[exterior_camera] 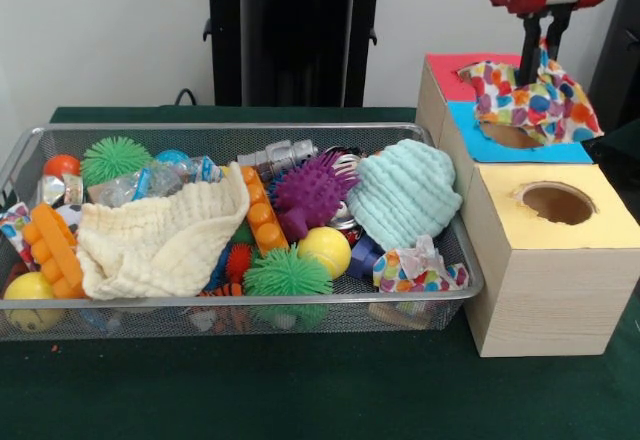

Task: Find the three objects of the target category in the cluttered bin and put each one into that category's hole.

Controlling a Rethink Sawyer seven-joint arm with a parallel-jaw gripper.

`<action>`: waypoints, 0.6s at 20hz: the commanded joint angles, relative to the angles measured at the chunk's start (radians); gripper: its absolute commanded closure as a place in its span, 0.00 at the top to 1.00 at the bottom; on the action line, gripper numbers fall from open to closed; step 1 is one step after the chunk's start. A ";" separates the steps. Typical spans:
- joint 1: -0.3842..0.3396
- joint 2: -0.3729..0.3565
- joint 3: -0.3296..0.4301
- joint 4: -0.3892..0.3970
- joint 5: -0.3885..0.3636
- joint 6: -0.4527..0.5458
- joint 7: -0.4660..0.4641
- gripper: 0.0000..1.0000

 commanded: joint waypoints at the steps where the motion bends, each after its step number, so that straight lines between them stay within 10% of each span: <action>1: 0.015 0.123 -0.057 -0.021 -0.006 -0.041 0.186 0.00; 12: 0.068 0.214 -0.101 -0.022 0.029 -0.135 0.222 0.00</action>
